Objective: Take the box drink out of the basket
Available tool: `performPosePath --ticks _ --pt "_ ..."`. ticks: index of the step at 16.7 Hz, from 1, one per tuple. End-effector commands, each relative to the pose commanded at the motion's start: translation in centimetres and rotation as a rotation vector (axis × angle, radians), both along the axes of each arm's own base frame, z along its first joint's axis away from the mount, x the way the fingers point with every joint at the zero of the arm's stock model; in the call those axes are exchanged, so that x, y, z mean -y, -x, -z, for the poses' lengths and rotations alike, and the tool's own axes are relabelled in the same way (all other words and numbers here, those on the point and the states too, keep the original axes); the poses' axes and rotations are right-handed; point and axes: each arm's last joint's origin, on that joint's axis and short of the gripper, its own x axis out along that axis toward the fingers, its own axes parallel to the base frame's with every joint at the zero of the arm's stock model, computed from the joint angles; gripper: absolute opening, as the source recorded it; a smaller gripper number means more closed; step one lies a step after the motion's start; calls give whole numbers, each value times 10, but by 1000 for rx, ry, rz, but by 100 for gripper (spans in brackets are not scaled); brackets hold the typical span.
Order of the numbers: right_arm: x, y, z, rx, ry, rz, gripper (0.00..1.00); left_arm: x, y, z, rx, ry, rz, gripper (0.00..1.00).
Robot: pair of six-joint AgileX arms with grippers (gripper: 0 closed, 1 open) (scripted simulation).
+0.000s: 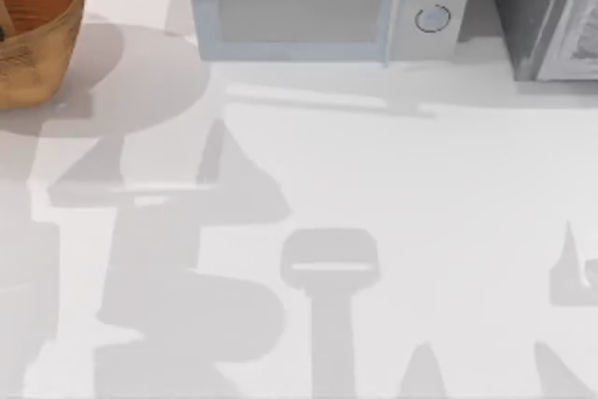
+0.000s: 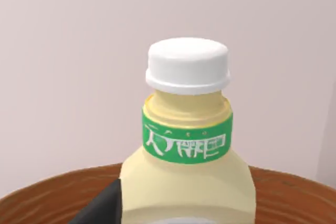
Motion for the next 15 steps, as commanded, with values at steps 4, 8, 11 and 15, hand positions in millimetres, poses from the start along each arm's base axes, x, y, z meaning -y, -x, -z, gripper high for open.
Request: performPosePath --ticks 4,8,11,15 --pt "0 0 0 0 0 0 100 -16 -40 43 -5 0 10 100" --pt "0 0 0 0 0 0 100 -23 -57 70 -6 0 17 100" --pt "0 0 0 0 0 0 100 -24 -58 71 -6 0 17 100" --pt "0 0 0 0 0 0 100 -22 -58 65 11 -8 18 100"
